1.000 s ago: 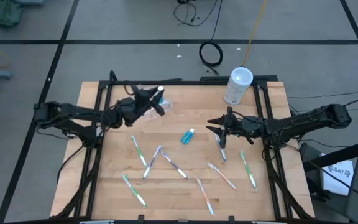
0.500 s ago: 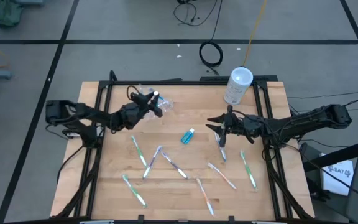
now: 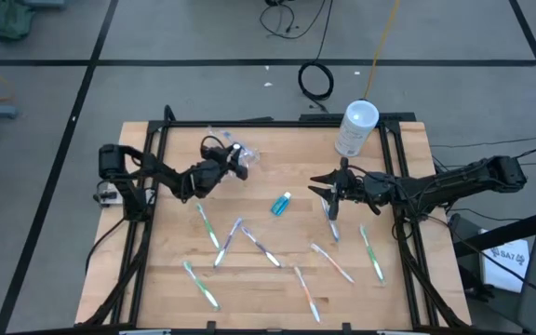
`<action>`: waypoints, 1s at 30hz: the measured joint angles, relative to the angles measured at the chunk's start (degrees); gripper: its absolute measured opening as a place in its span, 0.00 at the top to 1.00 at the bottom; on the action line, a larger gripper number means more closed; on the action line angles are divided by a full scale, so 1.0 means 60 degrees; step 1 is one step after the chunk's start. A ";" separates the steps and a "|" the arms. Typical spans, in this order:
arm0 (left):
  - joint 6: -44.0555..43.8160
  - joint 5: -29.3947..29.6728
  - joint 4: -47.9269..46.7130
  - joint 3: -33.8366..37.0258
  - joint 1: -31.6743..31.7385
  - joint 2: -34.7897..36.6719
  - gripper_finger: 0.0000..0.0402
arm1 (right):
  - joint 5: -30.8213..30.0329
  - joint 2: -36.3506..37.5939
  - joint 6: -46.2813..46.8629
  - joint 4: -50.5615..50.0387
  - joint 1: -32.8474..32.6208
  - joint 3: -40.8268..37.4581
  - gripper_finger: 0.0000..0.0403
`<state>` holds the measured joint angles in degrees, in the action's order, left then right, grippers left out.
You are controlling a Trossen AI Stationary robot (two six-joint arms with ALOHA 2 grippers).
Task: Pick & Place toothbrushing station
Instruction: Put the mouthwash into the transparent organizer
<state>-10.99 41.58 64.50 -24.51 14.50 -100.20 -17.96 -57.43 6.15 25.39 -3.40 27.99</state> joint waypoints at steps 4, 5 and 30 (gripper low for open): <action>0.0256 0.0004 -0.0083 0.0000 -0.0065 0.0000 0.74 | 0.0000 0.0000 -0.0211 0.0004 0.0007 0.0000 0.72; 0.0337 0.0001 -0.0083 0.0000 -0.0069 0.0000 0.74 | 0.0004 0.0000 -0.0215 0.0004 0.0007 0.0000 0.72; 0.0227 -0.0626 -0.0056 -0.0036 0.0495 0.0004 0.72 | 0.0004 0.0000 -0.0215 0.0004 0.0007 0.0000 0.72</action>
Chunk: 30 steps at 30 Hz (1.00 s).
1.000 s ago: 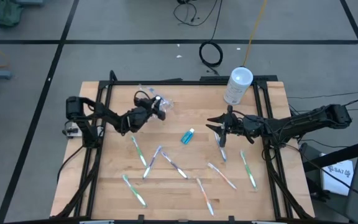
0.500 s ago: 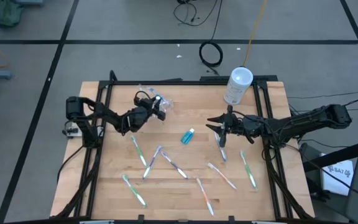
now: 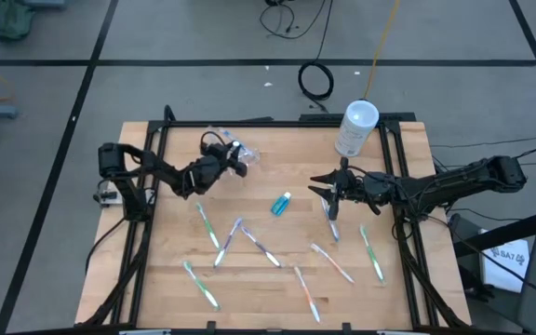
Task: Pick & Place toothbrushing station
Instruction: Put the mouthwash into the transparent organizer, then put the green toothbrush into the transparent organizer
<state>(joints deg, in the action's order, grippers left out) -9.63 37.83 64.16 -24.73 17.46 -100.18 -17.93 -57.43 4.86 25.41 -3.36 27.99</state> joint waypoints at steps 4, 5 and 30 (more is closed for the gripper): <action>-0.0104 -0.0299 0.0002 -0.0004 0.0118 0.0000 0.65 | 0.0000 0.0000 0.0000 0.0000 0.0000 0.0000 0.72; -0.0193 -0.0306 0.0006 -0.0004 0.0139 0.0000 0.63 | 0.0000 0.0000 0.0000 0.0000 0.0000 0.0000 0.72; 0.1066 -0.0524 0.0407 -0.0007 -0.0710 0.2288 0.63 | 0.0000 0.0000 -0.0282 0.0004 0.0000 0.0000 0.72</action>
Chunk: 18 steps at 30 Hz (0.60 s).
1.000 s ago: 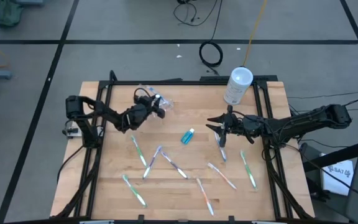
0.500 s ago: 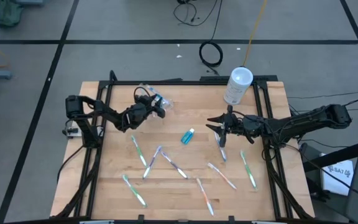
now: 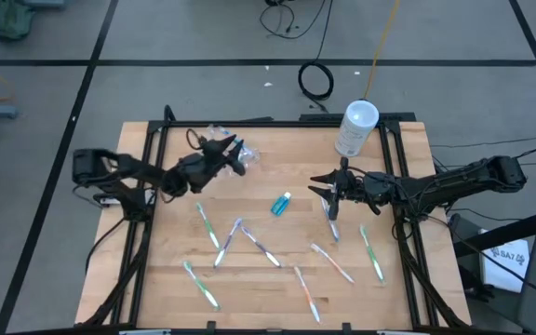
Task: Pick & Place toothbrushing station
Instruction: Put the green toothbrush into the transparent organizer
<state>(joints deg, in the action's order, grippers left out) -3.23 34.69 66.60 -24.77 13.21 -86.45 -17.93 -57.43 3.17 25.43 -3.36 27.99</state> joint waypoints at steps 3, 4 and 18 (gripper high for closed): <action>0.0078 -0.0602 -0.0205 0.0000 -0.0414 0.0722 0.64 | 0.0000 -0.0004 -0.0002 0.0002 0.0000 0.0000 0.72; -0.0025 -0.0820 -0.0351 0.0000 -0.0565 0.0926 0.64 | -0.0001 -0.0004 -0.0004 0.0005 0.0000 0.0000 0.72; -0.2423 -0.4501 -0.2108 0.0000 -0.3226 0.1602 0.70 | -0.0018 -0.0004 0.0078 0.0004 0.0000 -0.0001 0.72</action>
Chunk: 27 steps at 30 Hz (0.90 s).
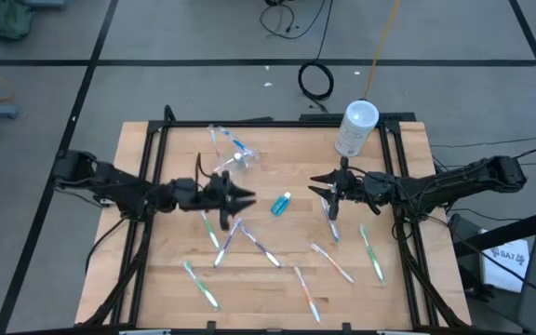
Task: Pick & Place toothbrushing station
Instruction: Put the green toothbrush into the transparent organizer
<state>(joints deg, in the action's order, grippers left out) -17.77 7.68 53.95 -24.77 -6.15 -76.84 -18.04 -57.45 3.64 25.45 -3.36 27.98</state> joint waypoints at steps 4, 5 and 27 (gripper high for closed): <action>-0.0293 0.0726 -0.0899 0.0000 -0.0872 0.0011 0.72 | -0.0003 0.0000 0.0009 0.0000 0.0000 0.0001 0.72; -0.0497 0.1177 -0.1338 0.0000 -0.1051 0.0007 0.72 | 0.0000 0.0000 0.0015 0.0000 0.0000 0.0001 0.72; -0.8294 -0.0769 -1.0708 0.0004 -0.1265 0.2032 0.74 | 0.0015 0.0000 0.0025 -0.0080 0.0000 0.0001 0.72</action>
<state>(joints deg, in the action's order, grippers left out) -67.53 3.06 -10.29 -24.75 -13.74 -64.65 -17.96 -57.45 3.79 24.97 -3.36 27.99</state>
